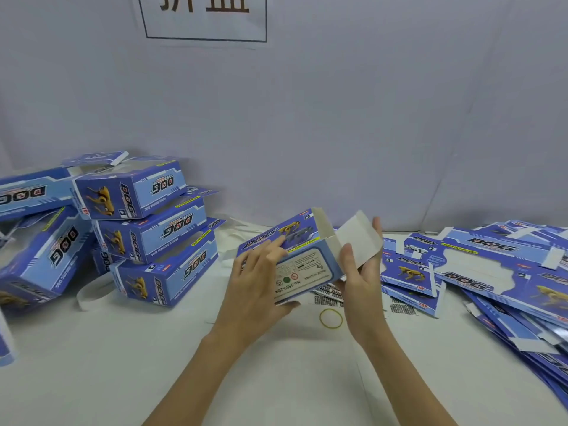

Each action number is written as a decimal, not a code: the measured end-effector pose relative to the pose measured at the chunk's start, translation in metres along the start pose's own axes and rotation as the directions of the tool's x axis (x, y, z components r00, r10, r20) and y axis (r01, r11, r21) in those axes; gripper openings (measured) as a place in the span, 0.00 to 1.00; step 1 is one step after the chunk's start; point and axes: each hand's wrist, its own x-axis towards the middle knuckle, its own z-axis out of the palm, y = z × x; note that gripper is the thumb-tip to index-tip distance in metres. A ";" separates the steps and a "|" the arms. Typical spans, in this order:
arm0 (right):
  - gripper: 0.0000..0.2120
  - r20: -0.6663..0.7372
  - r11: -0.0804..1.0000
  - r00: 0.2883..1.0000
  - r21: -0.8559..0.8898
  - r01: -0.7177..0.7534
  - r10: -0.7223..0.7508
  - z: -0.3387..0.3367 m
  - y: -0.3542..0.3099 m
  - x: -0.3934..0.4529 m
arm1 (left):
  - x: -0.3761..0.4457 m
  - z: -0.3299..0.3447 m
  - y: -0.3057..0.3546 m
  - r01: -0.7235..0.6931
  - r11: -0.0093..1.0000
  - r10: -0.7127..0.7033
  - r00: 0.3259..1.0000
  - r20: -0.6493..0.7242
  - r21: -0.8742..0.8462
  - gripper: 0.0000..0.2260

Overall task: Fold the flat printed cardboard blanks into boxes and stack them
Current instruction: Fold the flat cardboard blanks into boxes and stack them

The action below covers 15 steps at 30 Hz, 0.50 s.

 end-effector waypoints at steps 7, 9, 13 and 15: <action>0.29 -0.001 0.999 1.000 -0.029 0.025 -0.025 0.016 0.021 -0.015 | 0.003 0.007 0.017 -0.066 0.944 0.037 0.995 0.095 0.324 0.44; 0.27 -0.039 0.999 0.999 0.028 -0.030 0.031 0.018 0.022 -0.017 | 0.004 0.007 0.014 -0.060 0.935 0.059 0.998 0.013 0.349 0.39; 0.25 -0.148 0.976 0.970 0.130 -0.173 0.192 0.018 0.023 -0.016 | 0.003 0.004 0.003 -0.116 0.914 0.166 0.981 -0.098 0.389 0.29; 0.25 -0.134 0.979 0.973 0.101 -0.177 0.190 0.018 0.021 -0.014 | 0.002 0.004 0.000 -0.159 0.915 0.208 0.973 -0.098 0.370 0.26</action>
